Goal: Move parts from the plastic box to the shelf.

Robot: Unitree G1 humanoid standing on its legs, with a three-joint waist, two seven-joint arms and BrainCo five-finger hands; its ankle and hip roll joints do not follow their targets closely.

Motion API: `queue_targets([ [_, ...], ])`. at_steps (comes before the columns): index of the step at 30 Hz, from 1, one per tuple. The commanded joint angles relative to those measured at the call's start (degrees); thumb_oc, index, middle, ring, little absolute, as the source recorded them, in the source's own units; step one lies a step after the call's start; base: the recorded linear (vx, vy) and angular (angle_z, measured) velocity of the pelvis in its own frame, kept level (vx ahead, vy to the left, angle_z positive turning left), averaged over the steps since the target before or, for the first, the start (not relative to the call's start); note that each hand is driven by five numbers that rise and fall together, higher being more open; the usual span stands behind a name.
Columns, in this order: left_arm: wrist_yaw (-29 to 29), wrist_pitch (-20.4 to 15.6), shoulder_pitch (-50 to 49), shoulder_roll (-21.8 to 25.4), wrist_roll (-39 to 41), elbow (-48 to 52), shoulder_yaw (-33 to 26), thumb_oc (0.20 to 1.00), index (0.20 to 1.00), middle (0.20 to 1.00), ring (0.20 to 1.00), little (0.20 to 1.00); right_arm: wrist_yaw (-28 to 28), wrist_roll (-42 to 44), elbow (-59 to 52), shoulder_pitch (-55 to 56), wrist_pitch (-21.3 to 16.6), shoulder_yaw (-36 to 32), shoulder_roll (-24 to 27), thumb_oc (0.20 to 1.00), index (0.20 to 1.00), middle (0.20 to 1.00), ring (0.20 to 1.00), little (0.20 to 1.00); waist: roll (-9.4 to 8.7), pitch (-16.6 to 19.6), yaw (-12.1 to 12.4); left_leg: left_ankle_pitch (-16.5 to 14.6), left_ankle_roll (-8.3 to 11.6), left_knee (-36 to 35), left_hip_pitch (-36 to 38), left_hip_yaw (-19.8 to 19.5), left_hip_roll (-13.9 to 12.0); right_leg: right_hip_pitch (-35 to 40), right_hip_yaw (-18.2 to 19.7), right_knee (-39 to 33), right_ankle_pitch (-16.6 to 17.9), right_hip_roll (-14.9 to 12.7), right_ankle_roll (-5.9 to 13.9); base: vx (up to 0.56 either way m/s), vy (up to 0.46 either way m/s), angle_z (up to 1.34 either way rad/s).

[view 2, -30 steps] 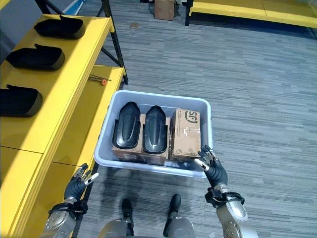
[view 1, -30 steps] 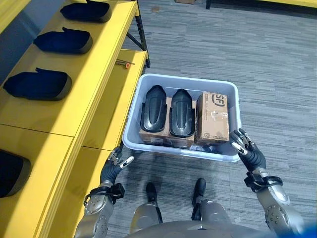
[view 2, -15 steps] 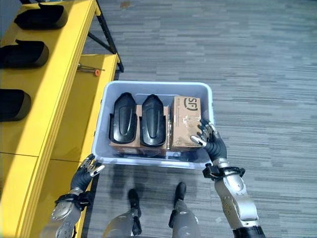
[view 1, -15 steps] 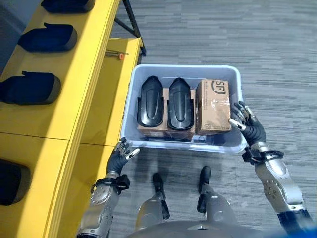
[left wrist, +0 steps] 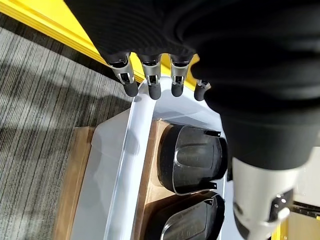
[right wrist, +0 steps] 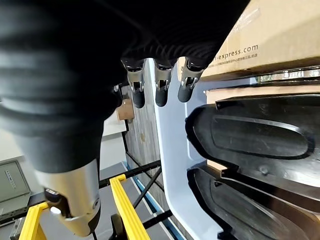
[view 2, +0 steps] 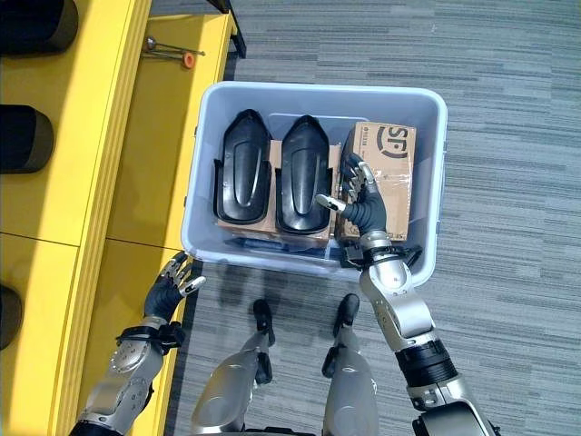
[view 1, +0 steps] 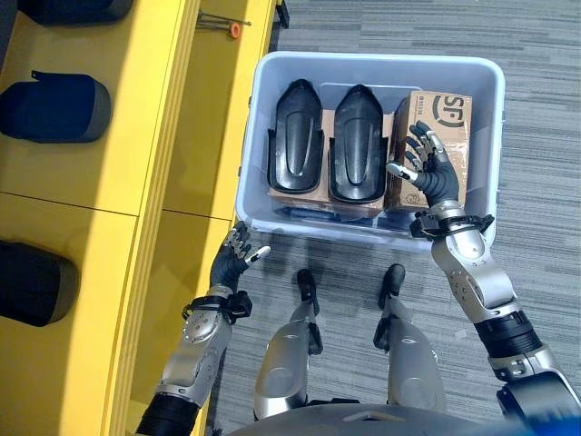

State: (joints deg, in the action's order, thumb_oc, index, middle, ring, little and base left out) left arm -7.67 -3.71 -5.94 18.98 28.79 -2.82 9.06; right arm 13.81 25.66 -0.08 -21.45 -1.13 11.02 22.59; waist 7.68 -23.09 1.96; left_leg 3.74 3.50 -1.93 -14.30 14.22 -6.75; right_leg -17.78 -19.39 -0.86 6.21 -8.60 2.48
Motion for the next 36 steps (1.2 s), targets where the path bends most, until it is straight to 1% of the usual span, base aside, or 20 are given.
queue_targets([
  [1,-1.33,-3.30,-2.01,2.71,1.88,4.50,0.16,1.000,1.000,1.000,1.000,1.000,1.58,-1.69,-1.31,-2.61,-4.14,-0.09,-1.49,1.000,1.000,1.000,1.000,1.000,-1.80,1.98,-0.07,-0.15,2.99,3.65,-0.84,-0.95,-3.40,-2.75,1.52,6.43,-3.62,-5.93,6.50,0.00,0.000,0.00],
  [5,-1.63,-3.49,-1.65,3.01,2.10,4.65,0.90,1.000,1.000,1.000,1.000,1.000,2.47,-2.64,0.05,-5.12,-4.06,0.75,-1.64,1.000,1.000,1.000,1.000,1.000,-1.64,0.87,0.32,-0.16,2.87,3.87,-1.75,-1.03,-3.16,-3.49,1.45,6.55,-3.44,-6.28,6.55,-0.01,0.001,0.01],
  [6,-1.76,-3.72,-1.54,3.22,2.34,4.79,1.30,1.000,1.000,1.000,1.000,1.000,3.65,-3.71,1.51,-7.05,-3.97,0.73,-1.48,1.000,1.000,1.000,1.000,1.000,-1.45,0.26,0.59,-0.11,2.84,4.04,-2.39,-1.22,-3.07,-4.03,1.41,6.73,-3.41,-6.49,6.54,-0.02,0.002,0.08],
  [20,-2.56,-4.49,-0.85,3.94,3.86,4.35,2.51,1.000,1.000,1.000,1.000,1.000,7.24,-4.36,9.36,-16.68,-4.00,0.77,0.15,1.000,1.000,1.000,1.000,1.000,-1.07,-2.11,1.58,0.28,2.79,4.34,-4.91,-1.74,-2.84,-6.52,1.40,7.26,-3.15,-6.86,6.52,0.00,0.002,0.01],
  [29,-2.89,-4.96,-0.50,4.36,4.54,4.19,2.98,1.000,1.000,1.000,1.000,1.000,8.21,-3.48,13.23,-21.28,-4.05,1.13,0.59,1.000,1.000,1.000,1.000,1.000,-0.71,-3.31,2.00,0.52,2.80,4.52,-6.66,-1.75,-2.65,-8.57,1.60,7.54,-2.91,-7.07,6.56,0.00,0.000,0.00],
  [36,-3.10,-5.21,0.25,4.57,4.97,3.76,4.26,1.000,1.000,1.000,1.000,1.000,9.40,-1.43,19.34,-26.00,-4.37,0.94,1.71,1.000,1.000,1.000,1.000,1.000,-0.29,-4.12,2.19,0.74,2.77,4.43,-8.02,-2.36,-2.40,-9.99,2.12,7.44,-2.84,-6.85,6.44,0.00,0.000,0.00],
])
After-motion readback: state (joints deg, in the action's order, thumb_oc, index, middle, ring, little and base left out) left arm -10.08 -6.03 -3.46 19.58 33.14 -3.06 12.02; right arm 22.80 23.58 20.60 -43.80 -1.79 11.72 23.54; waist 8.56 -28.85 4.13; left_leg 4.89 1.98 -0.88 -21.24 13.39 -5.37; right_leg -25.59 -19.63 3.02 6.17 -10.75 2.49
